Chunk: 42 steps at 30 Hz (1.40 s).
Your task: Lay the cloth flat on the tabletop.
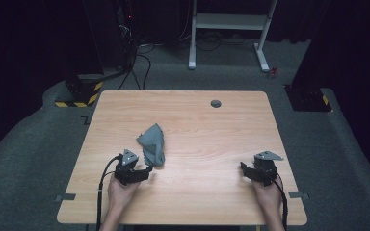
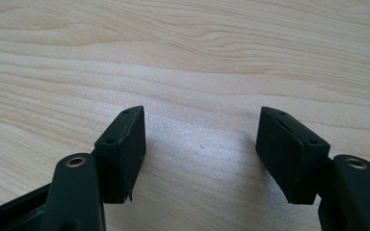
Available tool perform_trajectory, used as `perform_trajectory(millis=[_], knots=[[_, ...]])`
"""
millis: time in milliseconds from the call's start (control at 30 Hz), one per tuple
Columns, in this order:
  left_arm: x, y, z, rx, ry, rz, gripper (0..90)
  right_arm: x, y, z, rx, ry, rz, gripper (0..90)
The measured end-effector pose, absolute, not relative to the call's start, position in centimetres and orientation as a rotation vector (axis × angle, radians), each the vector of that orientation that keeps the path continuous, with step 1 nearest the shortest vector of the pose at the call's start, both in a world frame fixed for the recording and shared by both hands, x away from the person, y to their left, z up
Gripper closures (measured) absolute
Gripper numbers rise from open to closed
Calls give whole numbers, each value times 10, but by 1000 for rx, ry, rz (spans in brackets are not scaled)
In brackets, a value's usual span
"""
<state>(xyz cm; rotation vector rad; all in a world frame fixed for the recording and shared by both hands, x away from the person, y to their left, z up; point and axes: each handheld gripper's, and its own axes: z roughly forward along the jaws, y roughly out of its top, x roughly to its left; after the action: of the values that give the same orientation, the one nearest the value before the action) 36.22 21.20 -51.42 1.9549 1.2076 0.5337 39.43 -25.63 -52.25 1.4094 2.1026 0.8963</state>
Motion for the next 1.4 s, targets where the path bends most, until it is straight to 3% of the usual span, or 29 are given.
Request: perform_trajectory(millis=[667,1067,1400], knots=[[376,194,-507,1954,1183,542,293,394,-256,-522,1411,2103,896,348],[407,185,-505,1990,1227,589,294,394,-257,-523,1406,2106,897,347],[425,179,-512,2005,1274,553,354,394,-256,-523,1408,2106,897,346]])
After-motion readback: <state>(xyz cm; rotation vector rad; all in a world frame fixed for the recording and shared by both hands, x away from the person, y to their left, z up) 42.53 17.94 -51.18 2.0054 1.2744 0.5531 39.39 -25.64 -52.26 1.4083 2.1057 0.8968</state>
